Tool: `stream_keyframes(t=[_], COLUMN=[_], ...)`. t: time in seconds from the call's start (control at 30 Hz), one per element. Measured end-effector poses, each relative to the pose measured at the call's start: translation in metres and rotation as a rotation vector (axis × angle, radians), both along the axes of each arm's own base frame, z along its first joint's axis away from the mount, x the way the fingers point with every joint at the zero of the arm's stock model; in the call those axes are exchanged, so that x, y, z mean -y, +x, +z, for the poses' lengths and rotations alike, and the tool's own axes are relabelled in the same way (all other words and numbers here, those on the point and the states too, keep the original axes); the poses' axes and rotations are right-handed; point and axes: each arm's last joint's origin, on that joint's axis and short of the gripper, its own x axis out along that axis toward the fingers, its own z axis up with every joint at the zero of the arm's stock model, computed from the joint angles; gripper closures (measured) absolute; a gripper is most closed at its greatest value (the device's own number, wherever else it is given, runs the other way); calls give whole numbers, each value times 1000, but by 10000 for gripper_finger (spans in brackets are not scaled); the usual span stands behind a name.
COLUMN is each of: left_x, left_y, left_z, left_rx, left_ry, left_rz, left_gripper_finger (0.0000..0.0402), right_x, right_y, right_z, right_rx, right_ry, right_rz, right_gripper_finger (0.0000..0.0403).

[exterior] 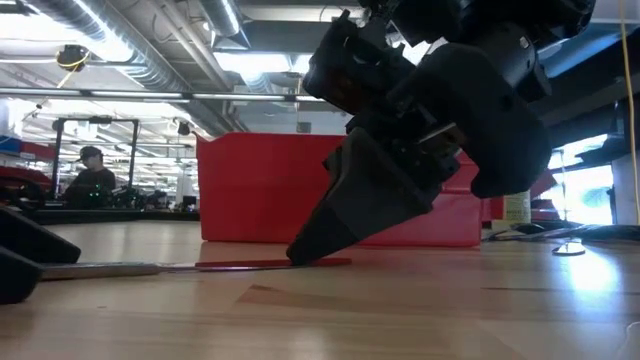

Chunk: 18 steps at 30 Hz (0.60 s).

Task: Sort silverware
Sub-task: Put the purple table knife into the bottom red bin

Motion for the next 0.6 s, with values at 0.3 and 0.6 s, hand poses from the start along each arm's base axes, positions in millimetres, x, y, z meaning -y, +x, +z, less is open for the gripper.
stream_keyframes(t=[0.3, 0.6], left_x=[-1, -1], left_y=[0, 0], left_z=[0, 0], left_rx=[-9, -10], left_ry=[13, 14], left_rz=[-4, -2], left_gripper_finger=[165, 165], right_x=[0, 0], right_y=[0, 0], right_z=[0, 0], right_rx=[0, 0], right_ry=[1, 1], right_rz=[-1, -1], right_gripper_finger=[403, 403])
